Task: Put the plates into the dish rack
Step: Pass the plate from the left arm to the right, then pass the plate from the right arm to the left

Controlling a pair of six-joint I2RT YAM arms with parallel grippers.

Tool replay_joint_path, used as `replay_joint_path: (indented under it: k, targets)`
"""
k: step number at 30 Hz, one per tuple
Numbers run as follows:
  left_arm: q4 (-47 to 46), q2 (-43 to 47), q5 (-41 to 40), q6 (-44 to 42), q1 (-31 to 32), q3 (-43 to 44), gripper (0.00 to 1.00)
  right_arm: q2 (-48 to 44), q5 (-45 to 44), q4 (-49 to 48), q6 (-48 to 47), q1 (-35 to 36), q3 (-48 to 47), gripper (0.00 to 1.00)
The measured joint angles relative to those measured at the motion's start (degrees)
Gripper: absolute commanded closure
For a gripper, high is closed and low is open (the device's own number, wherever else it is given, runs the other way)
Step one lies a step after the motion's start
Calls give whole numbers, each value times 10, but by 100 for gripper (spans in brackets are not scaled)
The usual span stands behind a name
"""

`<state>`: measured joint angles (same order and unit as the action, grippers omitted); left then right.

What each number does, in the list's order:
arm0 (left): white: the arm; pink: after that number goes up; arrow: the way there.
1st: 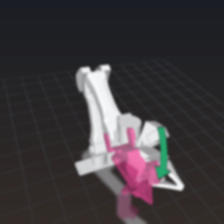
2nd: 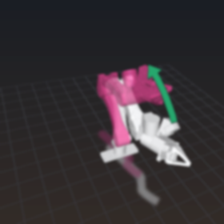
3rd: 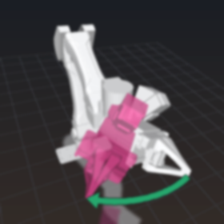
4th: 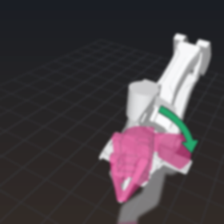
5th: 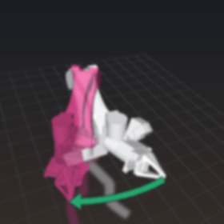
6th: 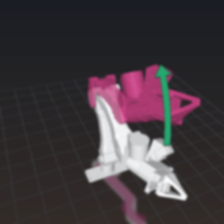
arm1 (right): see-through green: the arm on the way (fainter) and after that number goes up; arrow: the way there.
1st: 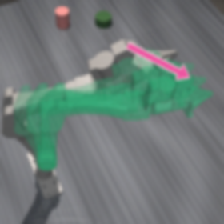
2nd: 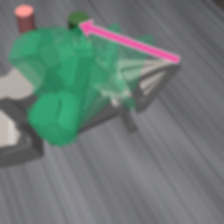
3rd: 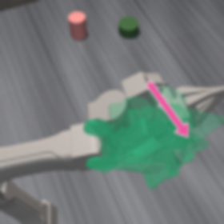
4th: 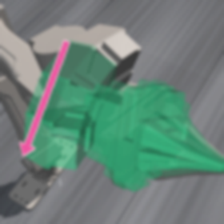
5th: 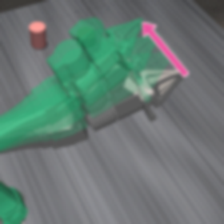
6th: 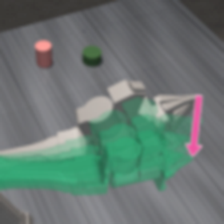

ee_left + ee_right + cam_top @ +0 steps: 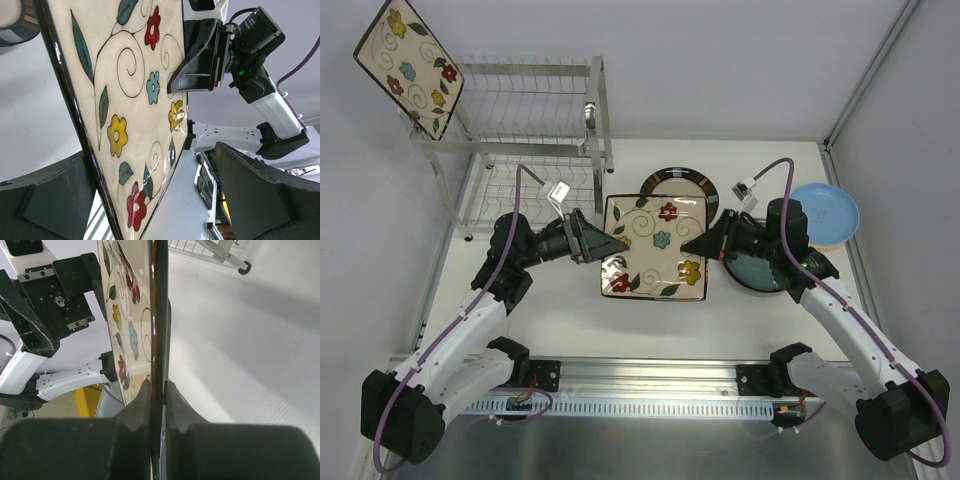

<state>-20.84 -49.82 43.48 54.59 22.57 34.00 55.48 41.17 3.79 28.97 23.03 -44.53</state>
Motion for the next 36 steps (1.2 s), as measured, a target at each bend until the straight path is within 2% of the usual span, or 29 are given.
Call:
replay_joint_path:
  k: [16,25,32,36]
  targets:
    - [48,-5,0,0,-2,18,7,-2,3,-4,-12,-12,-4,99]
    - [67,-7,0,-5,-2,61,8,4,26,-40,-12,-12,-35,99]
    - [68,-18,11,-18,-2,96,14,10,48,-54,-25,-12,-63,100]
    - [70,-21,19,-22,-2,112,22,17,54,-57,-33,-12,-69,100]
